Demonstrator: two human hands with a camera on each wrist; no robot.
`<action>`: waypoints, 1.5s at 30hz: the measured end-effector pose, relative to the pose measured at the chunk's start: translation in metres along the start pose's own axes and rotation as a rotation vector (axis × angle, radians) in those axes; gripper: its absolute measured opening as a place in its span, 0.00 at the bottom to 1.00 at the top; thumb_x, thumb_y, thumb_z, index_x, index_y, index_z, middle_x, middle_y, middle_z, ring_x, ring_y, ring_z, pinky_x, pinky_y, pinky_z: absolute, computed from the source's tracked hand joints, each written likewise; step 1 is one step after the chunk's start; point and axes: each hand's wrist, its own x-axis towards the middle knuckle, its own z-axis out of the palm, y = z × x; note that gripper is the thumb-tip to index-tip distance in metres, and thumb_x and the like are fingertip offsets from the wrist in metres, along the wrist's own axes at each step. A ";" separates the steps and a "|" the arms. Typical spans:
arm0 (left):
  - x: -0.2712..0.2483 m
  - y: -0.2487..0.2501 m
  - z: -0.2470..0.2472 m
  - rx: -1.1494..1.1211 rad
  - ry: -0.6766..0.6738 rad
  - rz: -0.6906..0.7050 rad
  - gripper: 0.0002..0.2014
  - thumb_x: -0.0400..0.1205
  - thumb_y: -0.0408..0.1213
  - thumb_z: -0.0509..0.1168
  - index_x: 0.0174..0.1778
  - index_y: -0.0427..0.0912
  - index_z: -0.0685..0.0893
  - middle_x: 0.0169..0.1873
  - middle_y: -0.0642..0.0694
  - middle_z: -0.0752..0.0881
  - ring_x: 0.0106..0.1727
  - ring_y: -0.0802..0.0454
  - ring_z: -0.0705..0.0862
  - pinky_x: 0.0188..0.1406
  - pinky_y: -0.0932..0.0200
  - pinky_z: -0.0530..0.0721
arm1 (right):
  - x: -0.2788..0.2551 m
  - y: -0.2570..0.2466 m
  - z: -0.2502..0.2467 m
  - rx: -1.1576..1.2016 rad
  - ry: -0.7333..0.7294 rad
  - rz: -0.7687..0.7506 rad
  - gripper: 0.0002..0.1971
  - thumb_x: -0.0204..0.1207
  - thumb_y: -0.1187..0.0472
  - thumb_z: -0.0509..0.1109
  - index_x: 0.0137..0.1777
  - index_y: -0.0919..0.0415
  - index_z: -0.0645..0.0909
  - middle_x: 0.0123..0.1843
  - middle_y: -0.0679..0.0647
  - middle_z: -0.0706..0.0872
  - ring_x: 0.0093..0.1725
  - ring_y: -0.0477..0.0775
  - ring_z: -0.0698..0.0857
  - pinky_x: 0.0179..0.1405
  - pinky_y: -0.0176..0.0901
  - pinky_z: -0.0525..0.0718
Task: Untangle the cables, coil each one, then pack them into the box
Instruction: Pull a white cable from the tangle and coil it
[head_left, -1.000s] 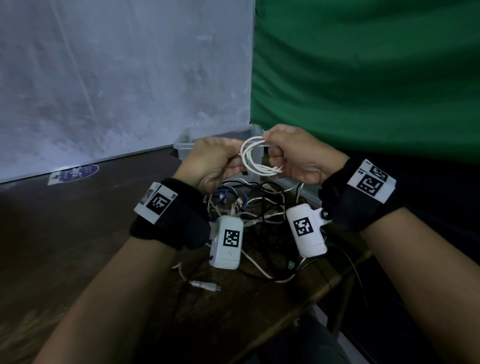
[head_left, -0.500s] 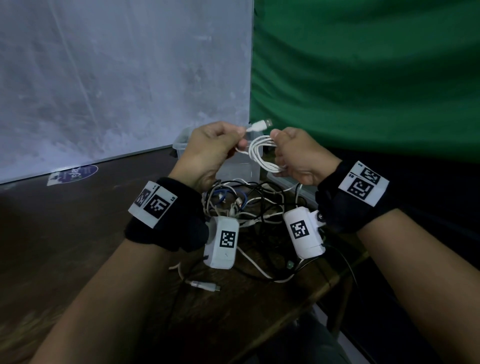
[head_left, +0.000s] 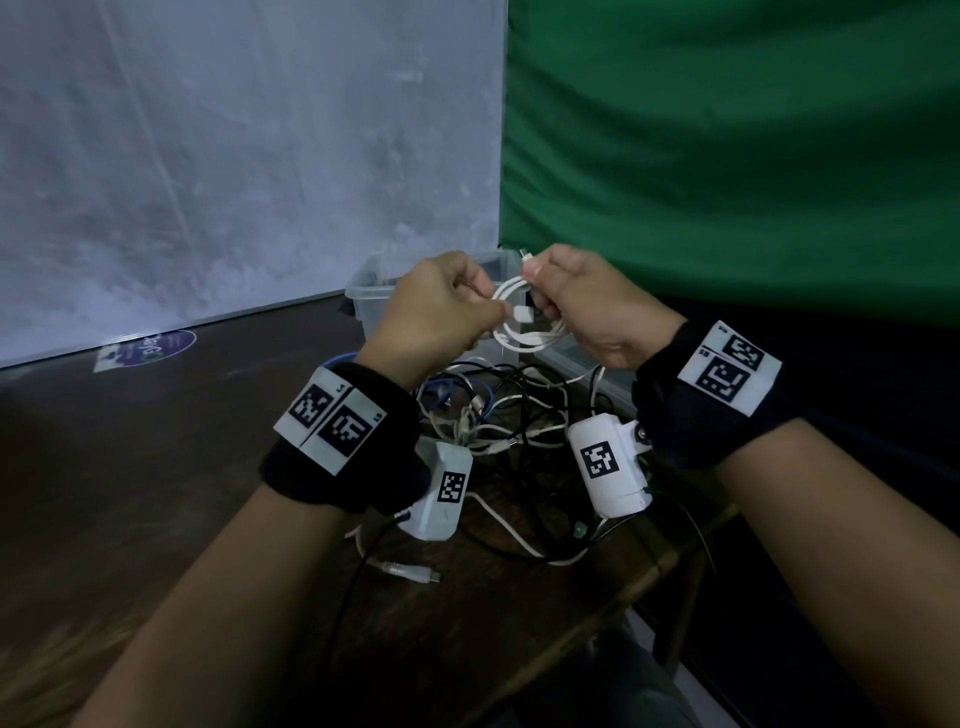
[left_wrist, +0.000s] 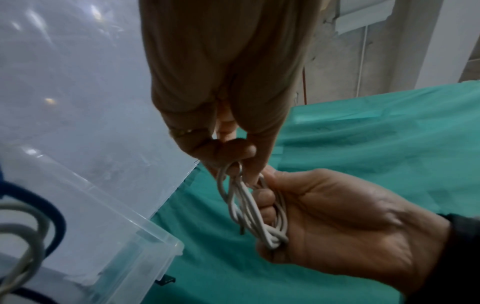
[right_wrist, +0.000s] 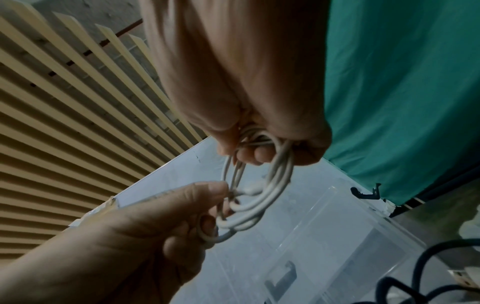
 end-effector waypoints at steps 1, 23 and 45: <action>0.000 -0.001 0.001 -0.001 -0.022 -0.006 0.08 0.75 0.31 0.73 0.36 0.43 0.80 0.25 0.47 0.82 0.24 0.53 0.77 0.23 0.64 0.75 | 0.000 -0.001 0.000 0.006 -0.020 -0.008 0.13 0.85 0.61 0.59 0.38 0.55 0.75 0.31 0.52 0.73 0.31 0.47 0.70 0.35 0.38 0.70; 0.003 -0.003 -0.008 -0.376 -0.229 -0.221 0.04 0.77 0.39 0.69 0.45 0.45 0.86 0.43 0.45 0.85 0.40 0.57 0.75 0.32 0.61 0.63 | -0.002 -0.004 -0.004 0.189 -0.175 0.006 0.12 0.84 0.70 0.57 0.42 0.60 0.78 0.36 0.57 0.87 0.24 0.42 0.77 0.28 0.32 0.74; 0.005 0.002 -0.010 -0.802 -0.269 -0.607 0.11 0.83 0.25 0.56 0.41 0.34 0.83 0.28 0.43 0.85 0.26 0.57 0.83 0.27 0.67 0.83 | -0.007 -0.002 0.000 0.250 -0.272 -0.001 0.10 0.84 0.70 0.58 0.44 0.68 0.79 0.34 0.58 0.78 0.22 0.40 0.71 0.21 0.28 0.71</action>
